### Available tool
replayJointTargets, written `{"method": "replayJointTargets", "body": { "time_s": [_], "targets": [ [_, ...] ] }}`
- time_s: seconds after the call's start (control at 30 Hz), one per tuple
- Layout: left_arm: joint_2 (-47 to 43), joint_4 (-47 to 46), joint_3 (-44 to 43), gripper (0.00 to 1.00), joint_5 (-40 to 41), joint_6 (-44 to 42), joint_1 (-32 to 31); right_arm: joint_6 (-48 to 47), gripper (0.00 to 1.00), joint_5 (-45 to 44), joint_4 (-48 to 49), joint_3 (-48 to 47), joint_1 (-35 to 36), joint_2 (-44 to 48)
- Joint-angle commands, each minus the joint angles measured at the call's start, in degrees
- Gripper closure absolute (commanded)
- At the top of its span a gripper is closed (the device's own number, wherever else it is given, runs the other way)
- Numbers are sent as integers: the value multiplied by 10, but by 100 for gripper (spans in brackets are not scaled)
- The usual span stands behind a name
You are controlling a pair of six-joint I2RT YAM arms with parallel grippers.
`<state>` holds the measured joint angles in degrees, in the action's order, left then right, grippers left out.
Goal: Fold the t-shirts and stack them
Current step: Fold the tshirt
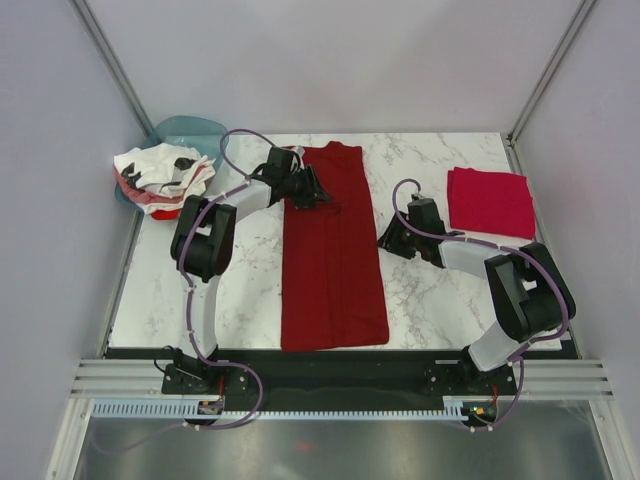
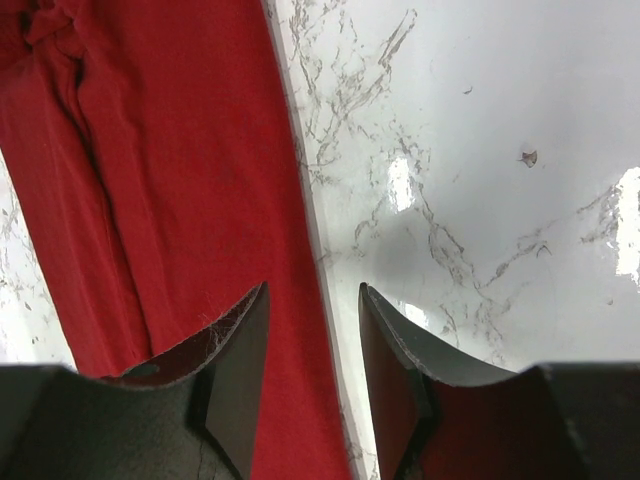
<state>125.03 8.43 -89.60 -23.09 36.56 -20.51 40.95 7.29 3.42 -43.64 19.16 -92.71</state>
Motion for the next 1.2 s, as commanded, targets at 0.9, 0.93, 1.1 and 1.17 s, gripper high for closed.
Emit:
{"method": "replayJointTargets", "body": {
  "time_s": [0.9,0.93,1.1,1.17],
  "targets": [
    [-179,-2,136,48,176,-13,-17,4,50,13,20,-4,-8,7],
    [-155,-1,123,48,175,-12,-11,0,50,14,23,-4,-6,8],
    [-68,7,24,48,185,-6,19,-20,44,-11,18,-11,13,11],
    [-24,32,-21,48,202,-6,33,-25,42,-27,-1,-25,21,1]
  ]
}}
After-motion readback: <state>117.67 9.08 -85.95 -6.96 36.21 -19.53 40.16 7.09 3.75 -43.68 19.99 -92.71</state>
